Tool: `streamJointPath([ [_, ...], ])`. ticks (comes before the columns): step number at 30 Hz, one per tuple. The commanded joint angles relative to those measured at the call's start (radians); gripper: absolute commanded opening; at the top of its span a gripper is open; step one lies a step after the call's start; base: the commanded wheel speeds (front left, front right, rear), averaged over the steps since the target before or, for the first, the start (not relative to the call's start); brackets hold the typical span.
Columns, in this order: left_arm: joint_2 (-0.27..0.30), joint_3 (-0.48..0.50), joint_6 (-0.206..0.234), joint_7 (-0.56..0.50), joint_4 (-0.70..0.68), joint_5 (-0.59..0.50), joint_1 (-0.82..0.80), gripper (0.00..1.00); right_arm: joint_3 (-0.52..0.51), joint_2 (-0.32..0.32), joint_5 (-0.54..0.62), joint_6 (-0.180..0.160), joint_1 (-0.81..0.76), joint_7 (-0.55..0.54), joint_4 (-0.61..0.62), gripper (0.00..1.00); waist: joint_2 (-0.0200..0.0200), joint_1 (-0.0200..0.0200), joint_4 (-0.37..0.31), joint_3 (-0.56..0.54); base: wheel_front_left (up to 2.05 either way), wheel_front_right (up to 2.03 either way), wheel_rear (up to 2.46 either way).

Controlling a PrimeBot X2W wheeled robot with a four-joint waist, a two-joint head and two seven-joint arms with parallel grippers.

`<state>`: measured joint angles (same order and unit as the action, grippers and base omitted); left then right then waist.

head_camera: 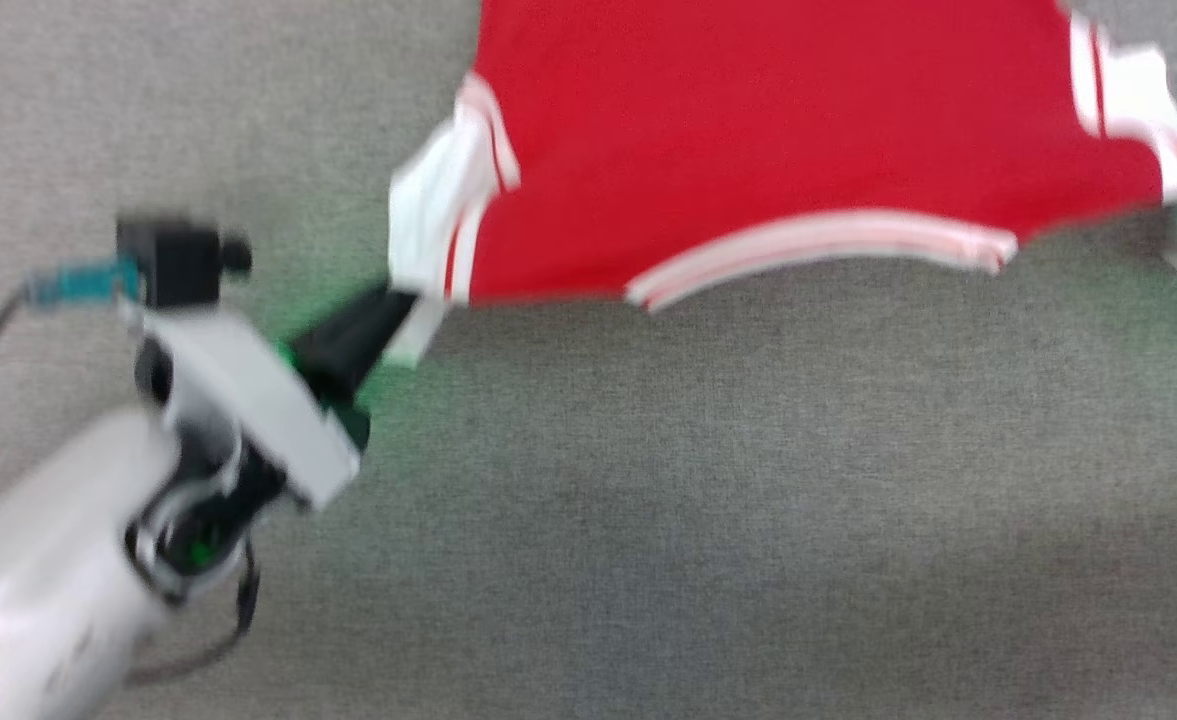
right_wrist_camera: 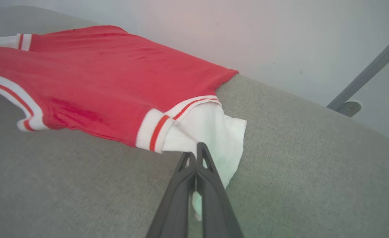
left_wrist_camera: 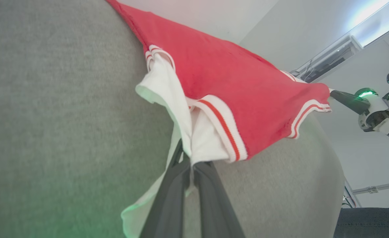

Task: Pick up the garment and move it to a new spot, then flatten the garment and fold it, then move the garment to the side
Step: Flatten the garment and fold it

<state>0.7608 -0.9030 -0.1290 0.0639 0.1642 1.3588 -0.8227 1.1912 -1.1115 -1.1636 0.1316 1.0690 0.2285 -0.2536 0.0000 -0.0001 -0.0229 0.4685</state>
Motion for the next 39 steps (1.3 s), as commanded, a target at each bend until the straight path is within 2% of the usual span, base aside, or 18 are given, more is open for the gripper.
streamJointPath([
  [1, 0.024, -0.003, -0.002, 0.011, -0.023, 0.014, 0.046, 0.0, -0.003, -0.03, -0.019, -0.002, -0.042, -0.006, 0.02, 0.0, 0.0, 0.0001, 0.005, -0.026, 0.0, 0.0, 0.0],
  [3, 0.058, -0.012, 0.001, 0.023, -0.072, 0.036, 0.115, 0.0, 0.001, -0.067, -0.038, -0.002, -0.111, -0.018, 0.066, 0.0, 0.0, 0.0001, 0.004, -0.037, 0.0, 0.0, 0.0],
  [8, 0.127, -0.036, 0.046, 0.043, -0.182, 0.058, 0.24, 0.0, 0.014, -0.134, -0.061, -0.002, -0.26, -0.034, 0.18, 0.0, 0.0, 0.0001, 0.001, -0.054, 0.0, 0.0, 0.0],
  [18, 0.244, -0.082, 0.148, 0.092, -0.383, 0.086, 0.437, 0.0, 0.027, -0.212, -0.089, -0.002, -0.46, -0.1, 0.352, 0.0, 0.0, 0.0001, -0.02, -0.106, 0.0, 0.0, 0.0],
  [25, 0.306, -0.099, 0.169, 0.113, -0.487, 0.14, 0.535, 0.0, 0.023, -0.274, -0.122, -0.002, -0.553, -0.162, 0.454, 0.0, 0.0, 0.0001, -0.027, -0.124, 0.0, 0.0, 0.0],
  [31, 0.295, -0.095, 0.172, 0.108, -0.499, 0.139, 0.522, 0.0, -0.013, -0.287, -0.139, -0.002, -0.582, -0.15, 0.468, 0.0, 0.0, 0.0001, -0.022, -0.12, 0.0, 0.0, 0.0],
  [33, 0.271, -0.095, 0.161, 0.101, -0.49, 0.14, 0.506, 0.0, -0.033, -0.263, -0.134, -0.002, -0.581, -0.146, 0.452, 0.0, 0.0, 0.0001, -0.022, -0.117, 0.0, 0.0, 0.0],
  [39, 0.183, -0.127, 0.155, 0.043, -0.389, 0.104, 0.452, 0.0, -0.029, -0.139, -0.079, -0.002, -0.583, -0.241, 0.38, 0.0, 0.0, 0.0001, -0.023, -0.108, 0.0, 0.0, 0.0],
])
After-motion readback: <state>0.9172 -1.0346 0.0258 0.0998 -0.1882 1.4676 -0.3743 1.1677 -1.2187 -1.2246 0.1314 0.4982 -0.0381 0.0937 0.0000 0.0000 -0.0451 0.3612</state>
